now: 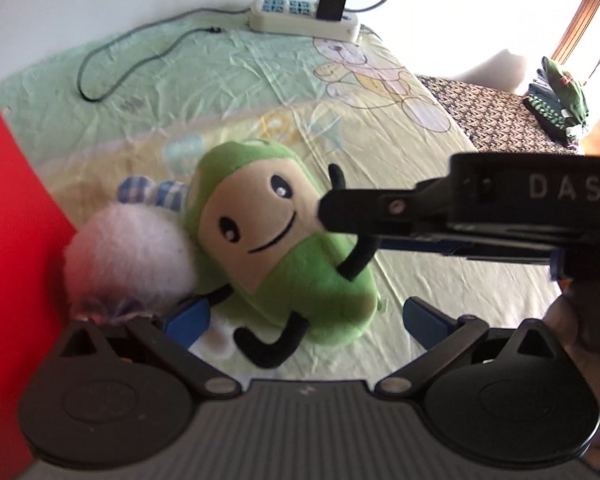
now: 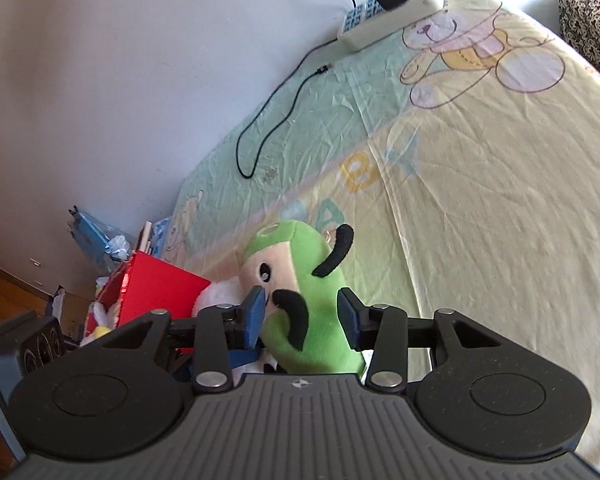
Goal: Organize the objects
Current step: 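Close the right gripper on the green bean plush, then lift the green plush with the right gripper toward the red box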
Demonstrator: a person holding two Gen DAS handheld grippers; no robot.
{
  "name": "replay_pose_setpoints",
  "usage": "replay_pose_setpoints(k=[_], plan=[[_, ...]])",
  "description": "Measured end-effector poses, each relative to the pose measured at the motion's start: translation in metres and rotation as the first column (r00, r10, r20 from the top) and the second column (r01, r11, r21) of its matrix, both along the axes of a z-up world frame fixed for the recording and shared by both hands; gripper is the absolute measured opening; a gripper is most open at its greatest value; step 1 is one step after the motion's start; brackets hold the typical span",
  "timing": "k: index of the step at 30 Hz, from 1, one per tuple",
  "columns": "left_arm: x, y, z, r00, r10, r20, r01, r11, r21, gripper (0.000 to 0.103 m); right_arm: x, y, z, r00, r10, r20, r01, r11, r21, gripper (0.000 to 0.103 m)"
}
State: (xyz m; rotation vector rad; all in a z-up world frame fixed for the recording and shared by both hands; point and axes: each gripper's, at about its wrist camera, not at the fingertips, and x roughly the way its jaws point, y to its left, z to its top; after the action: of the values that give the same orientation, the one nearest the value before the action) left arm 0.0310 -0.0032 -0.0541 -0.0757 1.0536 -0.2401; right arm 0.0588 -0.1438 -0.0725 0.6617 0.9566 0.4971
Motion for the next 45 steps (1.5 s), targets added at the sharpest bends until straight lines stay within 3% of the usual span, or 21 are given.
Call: replay_pose_setpoints(k=[4,8,16,22,25,45], plan=[[0.012,0.003,-0.010,1.000,-0.008,-0.023,0.007,1.000,-0.010,0.101,0.008,0.003,-0.010,1.000,-0.009,-0.027,0.009,1.000,0.002,0.045],[0.018,0.005,-0.015,1.000,-0.005,-0.017,0.005,1.000,-0.005,0.099,0.015,0.000,-0.020,0.997,-0.024,-0.077,0.029,0.997,0.069,0.054],[0.017,0.007,-0.016,1.000,-0.016,-0.003,0.016,1.000,0.012,0.094,0.015,0.004,-0.026,0.992,-0.015,-0.122,0.036,0.985,0.170,0.047],[0.010,0.008,-0.012,0.999,-0.031,-0.032,0.030,0.999,-0.015,0.086,-0.005,0.006,-0.017,0.996,0.018,-0.088,-0.008,0.993,0.117,0.045],[-0.001,-0.001,-0.009,0.998,-0.057,-0.027,0.058,0.998,0.011,0.084,-0.018,0.004,-0.013,0.997,0.027,-0.074,-0.020,0.996,0.084,0.045],[-0.090,-0.017,-0.007,0.990,-0.129,-0.061,0.131,0.991,0.024,0.083,-0.107,-0.011,-0.013,0.986,0.057,-0.160,-0.041,0.994,0.106,0.045]])
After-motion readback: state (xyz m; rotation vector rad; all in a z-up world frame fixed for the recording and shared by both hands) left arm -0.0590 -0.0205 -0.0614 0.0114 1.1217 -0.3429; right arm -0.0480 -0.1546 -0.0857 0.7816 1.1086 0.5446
